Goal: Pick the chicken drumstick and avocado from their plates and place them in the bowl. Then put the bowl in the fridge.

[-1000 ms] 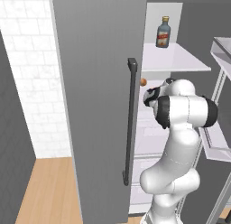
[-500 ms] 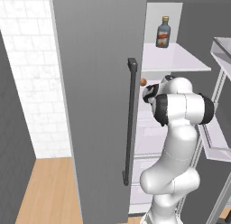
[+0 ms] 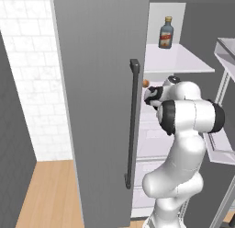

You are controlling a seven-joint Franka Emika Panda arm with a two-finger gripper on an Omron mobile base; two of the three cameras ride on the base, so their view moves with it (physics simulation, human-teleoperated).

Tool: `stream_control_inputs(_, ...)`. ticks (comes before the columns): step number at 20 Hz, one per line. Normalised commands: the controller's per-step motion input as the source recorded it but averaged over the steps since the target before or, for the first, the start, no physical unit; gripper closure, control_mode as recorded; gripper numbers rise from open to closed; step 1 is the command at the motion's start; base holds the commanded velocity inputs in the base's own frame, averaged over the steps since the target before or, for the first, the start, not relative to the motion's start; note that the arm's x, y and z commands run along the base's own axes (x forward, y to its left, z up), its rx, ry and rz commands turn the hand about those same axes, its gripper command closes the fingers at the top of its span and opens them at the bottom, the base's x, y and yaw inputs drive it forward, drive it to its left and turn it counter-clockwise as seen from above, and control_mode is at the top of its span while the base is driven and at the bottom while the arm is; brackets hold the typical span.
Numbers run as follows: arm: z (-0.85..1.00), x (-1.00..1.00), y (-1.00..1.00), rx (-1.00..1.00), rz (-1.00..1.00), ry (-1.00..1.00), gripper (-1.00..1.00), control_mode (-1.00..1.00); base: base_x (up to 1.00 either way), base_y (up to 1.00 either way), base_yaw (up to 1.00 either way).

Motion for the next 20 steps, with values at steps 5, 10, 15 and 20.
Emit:
stream_control_inputs(5, 0.19, -0.76, 0.29, 0.0, 0.0, -0.11, -1.0, -1.0, 0.0, 0.0, 0.0)
stream_control_inputs(10, 0.91, -0.64, 0.44, 0.0, 0.03, -0.02, -1.0, -1.0, 0.0, 0.0, 0.0)
stream_control_inputs(15, 0.97, -0.93, 0.34, -0.05, 0.15, 0.0, -1.0, -1.0, 0.0, 0.0, 0.0)
stream_control_inputs(20, 0.64, -1.0, 0.26, -0.11, 0.14, 0.0, -1.0, -1.0, 0.0, 0.0, 0.0)
